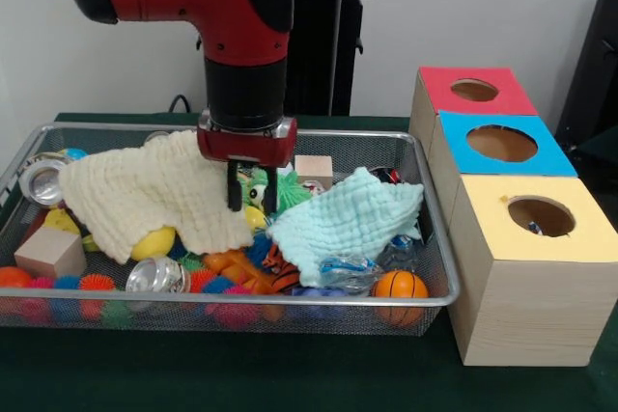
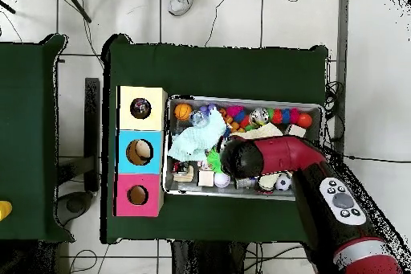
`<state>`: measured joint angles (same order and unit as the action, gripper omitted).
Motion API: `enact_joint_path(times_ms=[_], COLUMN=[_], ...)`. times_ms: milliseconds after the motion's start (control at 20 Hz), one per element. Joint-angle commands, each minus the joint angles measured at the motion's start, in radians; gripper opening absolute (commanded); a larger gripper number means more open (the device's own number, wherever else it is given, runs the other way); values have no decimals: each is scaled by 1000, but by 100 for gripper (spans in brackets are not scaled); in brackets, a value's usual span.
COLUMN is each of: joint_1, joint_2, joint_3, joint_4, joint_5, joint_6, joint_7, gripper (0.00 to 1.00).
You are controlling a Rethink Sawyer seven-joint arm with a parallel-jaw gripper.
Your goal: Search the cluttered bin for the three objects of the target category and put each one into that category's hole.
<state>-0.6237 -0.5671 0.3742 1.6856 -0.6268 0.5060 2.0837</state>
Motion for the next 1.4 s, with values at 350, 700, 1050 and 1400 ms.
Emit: enact_joint_path(times_ms=[350,700,1050,1400], joint_1=[-209,-294,-322,-262], joint_2=[16,71,68,51], joint_3=[233,250,265,215], joint_4=[80,20,14,26], joint_5=[-56,-175,-219,-232], joint_6=[50,90,82,-3], joint_7=[-376,-500,-535,-380], gripper=[0,0,0,100])
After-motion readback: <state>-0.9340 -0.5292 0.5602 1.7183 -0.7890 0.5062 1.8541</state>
